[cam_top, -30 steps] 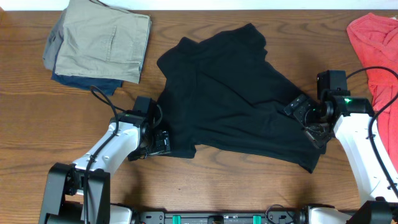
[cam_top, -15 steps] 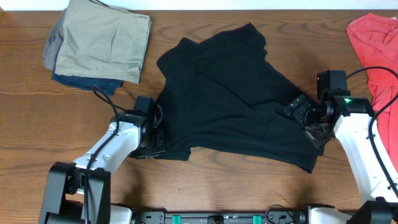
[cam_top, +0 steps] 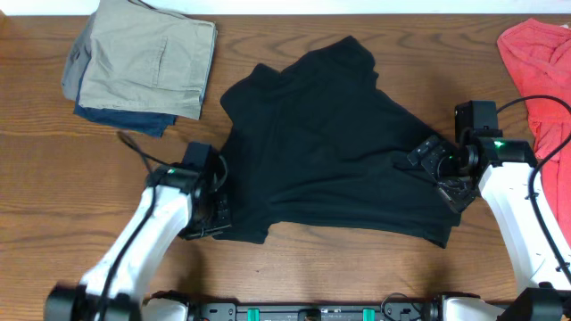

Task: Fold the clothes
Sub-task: 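Pull the lower-left hem toward the front with the left gripper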

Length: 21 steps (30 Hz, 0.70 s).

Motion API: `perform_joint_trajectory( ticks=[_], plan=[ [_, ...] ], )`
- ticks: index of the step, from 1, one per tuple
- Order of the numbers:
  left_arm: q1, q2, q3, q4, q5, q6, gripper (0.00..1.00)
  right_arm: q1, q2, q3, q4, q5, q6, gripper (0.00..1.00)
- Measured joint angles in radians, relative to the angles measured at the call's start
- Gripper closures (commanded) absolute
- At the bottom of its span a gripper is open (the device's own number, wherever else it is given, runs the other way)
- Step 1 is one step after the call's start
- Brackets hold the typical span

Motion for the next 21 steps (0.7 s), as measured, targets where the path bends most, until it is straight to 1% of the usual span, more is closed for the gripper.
perform_joint_trajectory(
  ticks=[6,14,17,21],
  plan=[
    [0.0,-0.188,0.003,-0.097,0.0,-0.05,0.94,0.0,0.0,0.0,0.0,0.0,0.0,0.01],
    [0.0,-0.337,0.003,-0.253,0.009,-0.106,0.94,0.0,0.0,0.0,0.024,0.0,0.0,0.01],
    [0.0,-0.367,0.003,-0.275,0.021,-0.124,0.94,0.0,0.0,0.0,0.018,-0.026,-0.003,0.01],
    [0.0,-0.394,0.003,-0.257,0.051,-0.14,0.94,0.0,0.0,0.0,0.001,-0.06,-0.051,0.01]
  ],
)
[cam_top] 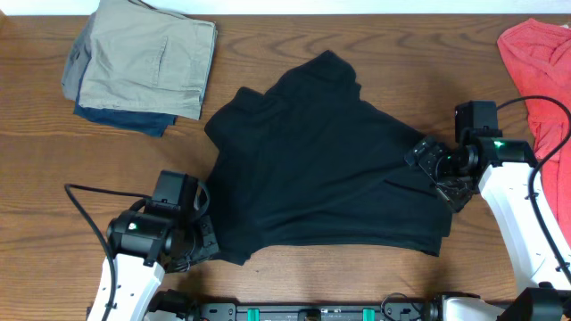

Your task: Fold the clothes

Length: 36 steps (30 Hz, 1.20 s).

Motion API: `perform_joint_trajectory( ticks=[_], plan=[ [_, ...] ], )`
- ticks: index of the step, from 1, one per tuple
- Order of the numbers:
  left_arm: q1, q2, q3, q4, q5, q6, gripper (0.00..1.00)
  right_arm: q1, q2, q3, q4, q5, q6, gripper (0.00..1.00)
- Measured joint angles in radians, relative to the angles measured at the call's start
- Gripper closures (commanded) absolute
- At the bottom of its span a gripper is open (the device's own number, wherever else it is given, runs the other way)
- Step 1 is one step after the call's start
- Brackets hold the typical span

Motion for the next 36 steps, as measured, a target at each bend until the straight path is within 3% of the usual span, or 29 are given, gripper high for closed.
perform_joint_trajectory(
  ticks=[10,20,21,22,23,24,28,33,36],
  plan=[
    [0.0,-0.002,0.0,0.078,0.034,-0.012,0.93,-0.032,0.0,0.0,0.032,0.149,-0.051,0.01],
    [0.0,-0.002,0.0,0.134,0.04,-0.014,0.92,-0.219,0.001,0.0,0.076,0.241,-0.055,0.01],
    [0.0,-0.002,0.0,0.133,0.04,-0.014,0.74,-0.252,0.003,0.0,0.079,0.246,-0.055,0.01],
    [0.0,-0.002,0.0,0.134,0.04,-0.014,0.46,-0.271,0.005,0.0,0.081,0.253,-0.056,0.01],
    [0.0,-0.002,0.0,0.134,0.04,-0.013,0.26,-0.291,0.01,0.0,0.084,0.253,-0.06,0.01],
    [0.0,-0.002,0.0,0.134,0.04,-0.013,0.2,-0.31,0.017,0.0,0.088,0.256,-0.066,0.01],
    [0.0,-0.002,0.0,0.129,0.04,-0.012,0.0,-0.348,0.062,0.0,0.1,0.258,-0.101,0.01],
    [0.0,-0.001,0.0,0.128,0.04,-0.014,0.02,-0.348,0.142,0.0,0.143,0.263,-0.141,0.03],
    [0.0,0.003,0.0,0.127,0.04,-0.013,0.02,-0.348,0.197,0.0,0.177,0.274,-0.157,0.14]
  ],
)
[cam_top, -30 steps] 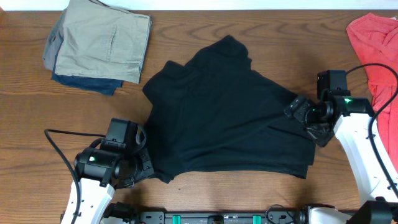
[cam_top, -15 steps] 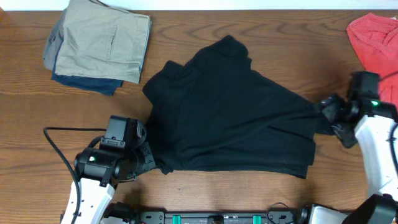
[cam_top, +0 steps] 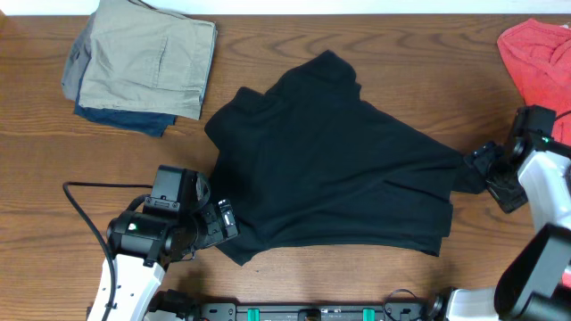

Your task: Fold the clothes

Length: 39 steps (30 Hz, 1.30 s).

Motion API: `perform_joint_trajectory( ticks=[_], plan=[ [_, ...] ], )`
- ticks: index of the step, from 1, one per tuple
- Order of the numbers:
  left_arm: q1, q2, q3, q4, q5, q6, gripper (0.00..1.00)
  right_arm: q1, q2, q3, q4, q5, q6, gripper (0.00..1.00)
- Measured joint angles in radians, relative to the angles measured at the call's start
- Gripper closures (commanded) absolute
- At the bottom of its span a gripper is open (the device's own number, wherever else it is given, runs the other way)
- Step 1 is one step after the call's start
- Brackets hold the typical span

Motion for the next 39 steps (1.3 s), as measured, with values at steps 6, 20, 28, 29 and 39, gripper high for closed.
perform_joint_trajectory(
  ticks=[6,20,28,29,39],
  plan=[
    [0.0,0.007,0.0,-0.007,0.0,0.002,0.02,-0.018,0.091,0.0,0.033,0.008,-0.008,0.28],
    [0.0,0.013,0.0,-0.006,0.0,0.002,0.02,-0.025,0.188,0.0,0.096,0.006,-0.038,0.7],
    [0.0,0.013,-0.001,-0.005,0.0,0.002,0.02,-0.025,0.193,0.0,0.114,0.005,-0.042,0.99],
    [0.0,0.013,-0.001,-0.005,0.0,0.002,0.02,-0.025,0.193,0.0,0.115,0.005,-0.042,0.99],
    [0.0,0.013,-0.001,-0.002,0.0,0.003,0.02,-0.025,0.201,0.001,0.216,0.007,-0.042,0.99]
  ],
)
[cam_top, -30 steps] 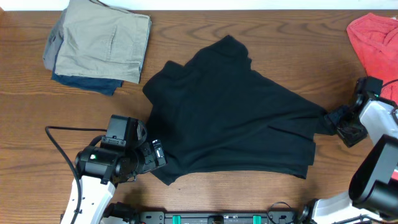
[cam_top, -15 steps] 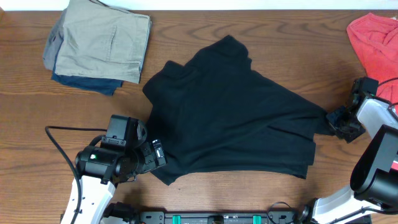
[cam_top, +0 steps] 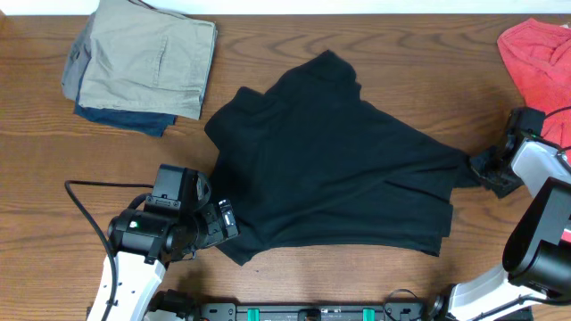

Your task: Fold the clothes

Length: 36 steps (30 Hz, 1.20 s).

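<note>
A black shirt (cam_top: 330, 169) lies spread and wrinkled across the middle of the table. My left gripper (cam_top: 225, 221) sits at the shirt's lower left edge, pointing toward the cloth; whether its fingers are open or shut does not show. At the right, the shirt is drawn into a point that reaches my right gripper (cam_top: 477, 169), which looks shut on that tip of cloth.
A folded stack, khaki trousers (cam_top: 147, 58) on a dark blue garment, lies at the back left. A red garment (cam_top: 535, 62) is bunched at the back right corner, near the right arm. A black cable trails left of the left arm.
The right arm has turned its wrist and sits slightly further right and up, still at the shirt's right tip. The shirt and the left arm look unchanged.
At first both grippers were on the shirt's lower corners. Then the left gripper was lower and further left, and the shirt had shifted that way. After that the right gripper was far right with the shirt's right side drawn into a point, where it remains.
</note>
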Motion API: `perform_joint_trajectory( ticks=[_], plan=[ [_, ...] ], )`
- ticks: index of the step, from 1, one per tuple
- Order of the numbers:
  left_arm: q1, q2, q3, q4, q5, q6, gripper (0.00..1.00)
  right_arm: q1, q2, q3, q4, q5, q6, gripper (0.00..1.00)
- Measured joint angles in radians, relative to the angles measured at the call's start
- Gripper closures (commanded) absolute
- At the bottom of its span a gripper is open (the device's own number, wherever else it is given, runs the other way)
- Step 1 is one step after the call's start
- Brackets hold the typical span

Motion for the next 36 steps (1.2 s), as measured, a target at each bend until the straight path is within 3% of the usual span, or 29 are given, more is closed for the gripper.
perform_joint_trajectory(
  ticks=[6,17,19,22,28,32,33,34,36],
  plan=[
    [0.0,0.0,0.0,0.007,-0.001,0.0,0.02,-0.011,0.013,0.076,0.004,-0.003,0.0,0.99],
    [0.0,0.011,0.0,0.079,-0.002,-0.004,0.02,-0.052,0.019,0.456,0.011,-0.031,-0.061,0.98],
    [0.0,0.024,0.0,0.089,-0.002,-0.012,0.02,-0.052,0.019,0.479,0.018,-0.032,-0.065,0.94],
    [0.0,0.052,0.0,0.1,-0.002,-0.027,0.02,-0.052,0.019,0.488,0.038,-0.033,-0.071,0.79],
    [0.0,0.137,0.0,0.15,0.004,-0.031,0.02,-0.052,0.02,0.489,0.016,-0.034,-0.083,0.33],
    [0.0,0.193,0.0,0.18,0.022,-0.031,0.02,-0.052,0.02,0.492,-0.05,-0.043,-0.089,0.19],
    [0.0,0.209,0.0,0.189,0.026,-0.03,0.02,-0.052,0.02,0.494,-0.072,-0.05,-0.086,0.13],
    [0.0,0.221,0.0,0.197,0.027,-0.03,0.02,-0.052,0.02,0.497,-0.101,-0.066,-0.086,0.01],
    [0.0,0.245,0.0,0.217,0.03,-0.029,0.02,-0.052,0.02,0.5,-0.15,-0.109,-0.089,0.01]
  ],
)
